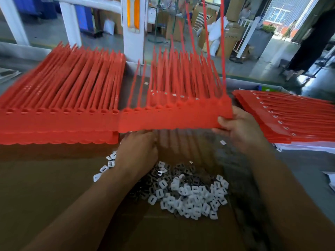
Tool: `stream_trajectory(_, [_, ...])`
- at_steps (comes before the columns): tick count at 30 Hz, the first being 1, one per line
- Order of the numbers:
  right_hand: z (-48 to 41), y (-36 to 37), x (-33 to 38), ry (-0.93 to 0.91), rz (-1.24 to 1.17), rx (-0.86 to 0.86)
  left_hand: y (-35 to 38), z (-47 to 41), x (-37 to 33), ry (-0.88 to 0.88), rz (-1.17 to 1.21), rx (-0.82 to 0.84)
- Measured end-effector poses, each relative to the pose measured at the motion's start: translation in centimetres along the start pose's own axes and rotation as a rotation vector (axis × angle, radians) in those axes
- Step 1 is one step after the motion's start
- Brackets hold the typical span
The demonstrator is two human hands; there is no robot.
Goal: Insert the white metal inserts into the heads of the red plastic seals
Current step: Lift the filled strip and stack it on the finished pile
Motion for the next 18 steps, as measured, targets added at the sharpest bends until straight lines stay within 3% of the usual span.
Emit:
stream_trajectory(8, [0.2, -6.1, -3.1, 0.143, -0.002, -0.176, 0.0, 0.2, 1.3, -0.149, 0.013, -0.015])
stream_trajectory(13, [0.3, -7.2, -4.0, 0.172, 0.119, -0.240, -0.4, 0.2, 1.6, -0.206, 0.034, -0.077])
stream_trajectory(18, [0.8, -7.6, -4.0, 0.132, 0.393, -0.304, -0.1, 0.1, 0.4, -0.079, 0.087, 0.010])
Point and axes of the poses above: each hand's wrist, its own z-axis away from the middle knuckle, its own y-axis out of the palm, x = y × z, the point moved 6 cm from there along -z, towards the middle knuckle, and after that the axes turned 13 degrees about y, right-handed, at the moved point
